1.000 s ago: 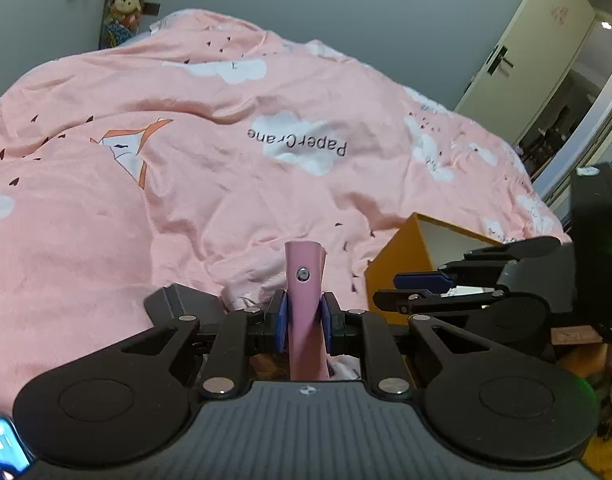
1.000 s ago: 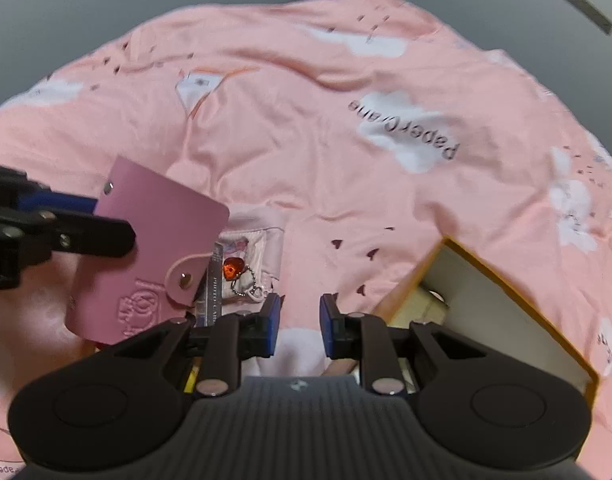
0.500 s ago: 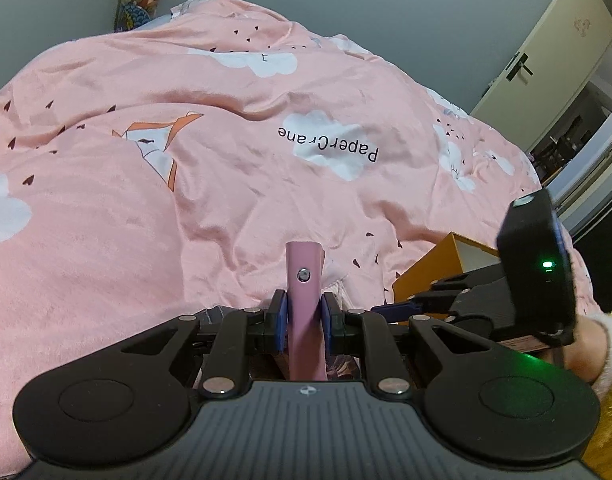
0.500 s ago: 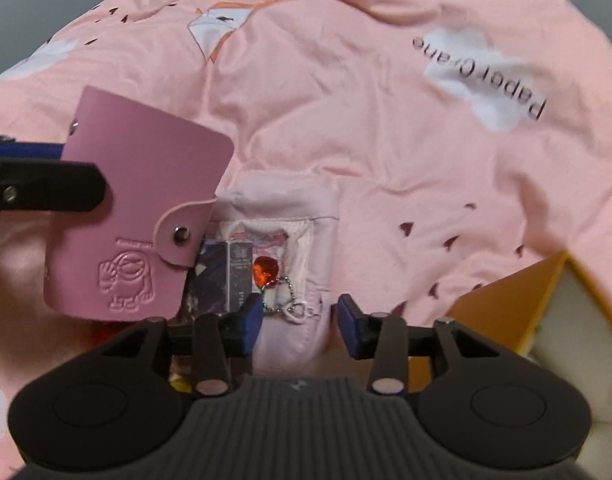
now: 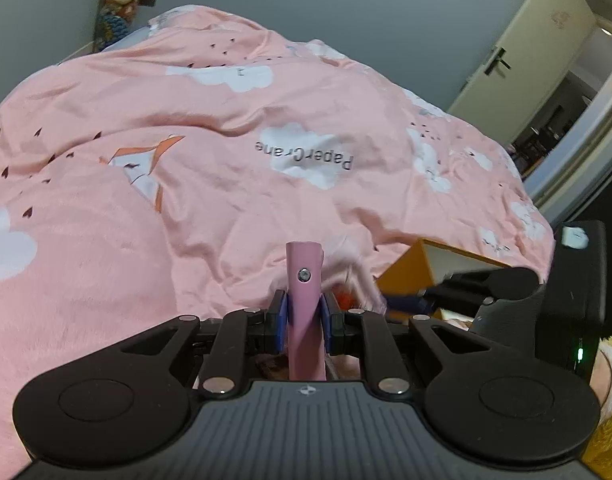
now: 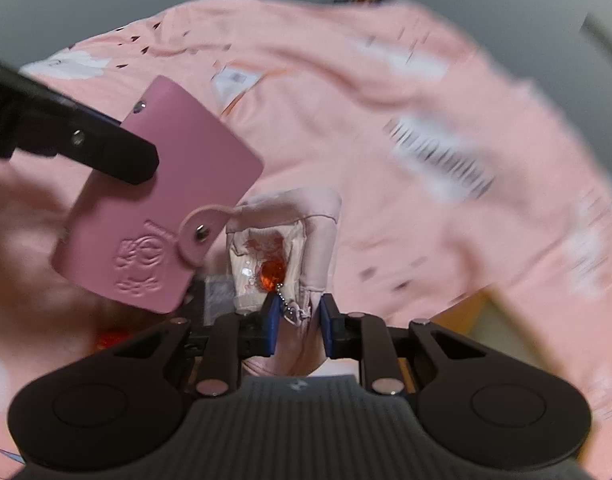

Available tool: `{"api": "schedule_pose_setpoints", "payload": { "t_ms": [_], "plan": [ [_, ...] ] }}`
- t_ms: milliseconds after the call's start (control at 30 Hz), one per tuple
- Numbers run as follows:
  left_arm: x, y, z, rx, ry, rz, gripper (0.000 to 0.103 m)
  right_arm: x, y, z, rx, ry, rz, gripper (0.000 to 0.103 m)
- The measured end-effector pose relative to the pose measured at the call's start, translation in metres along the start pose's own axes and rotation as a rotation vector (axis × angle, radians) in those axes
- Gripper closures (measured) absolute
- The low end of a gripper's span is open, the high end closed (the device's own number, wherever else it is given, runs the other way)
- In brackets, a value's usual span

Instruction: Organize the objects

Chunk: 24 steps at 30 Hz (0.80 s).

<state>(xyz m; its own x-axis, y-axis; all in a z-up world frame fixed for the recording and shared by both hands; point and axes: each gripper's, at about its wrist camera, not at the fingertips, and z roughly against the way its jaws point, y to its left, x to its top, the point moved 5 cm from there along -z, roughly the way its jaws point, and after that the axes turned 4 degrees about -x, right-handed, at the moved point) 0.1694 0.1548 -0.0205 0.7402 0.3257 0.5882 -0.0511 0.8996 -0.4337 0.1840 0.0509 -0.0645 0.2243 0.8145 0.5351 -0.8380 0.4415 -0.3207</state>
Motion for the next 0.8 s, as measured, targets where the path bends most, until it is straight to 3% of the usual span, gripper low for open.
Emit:
{"api": "schedule_pose_setpoints", "payload": {
  "t_ms": [167,367,600,800],
  "plan": [
    [0.003,-0.026,0.014,-0.042,-0.01,-0.035,0.084,0.0,-0.017,0.037,-0.059,-0.092,-0.044,0.081],
    [0.007,-0.068,0.026,-0.135,-0.031,-0.076,0.084,-0.016,-0.063,0.092,-0.034,-0.178,-0.254,0.081],
    [0.005,-0.122,0.02,-0.254,-0.005,-0.132,0.084,-0.068,-0.118,0.145,-0.017,-0.241,-0.557,0.081],
    [-0.009,-0.157,-0.011,-0.287,0.063,-0.174,0.084,-0.131,-0.14,0.154,-0.046,-0.217,-0.77,0.081]
  ]
}}
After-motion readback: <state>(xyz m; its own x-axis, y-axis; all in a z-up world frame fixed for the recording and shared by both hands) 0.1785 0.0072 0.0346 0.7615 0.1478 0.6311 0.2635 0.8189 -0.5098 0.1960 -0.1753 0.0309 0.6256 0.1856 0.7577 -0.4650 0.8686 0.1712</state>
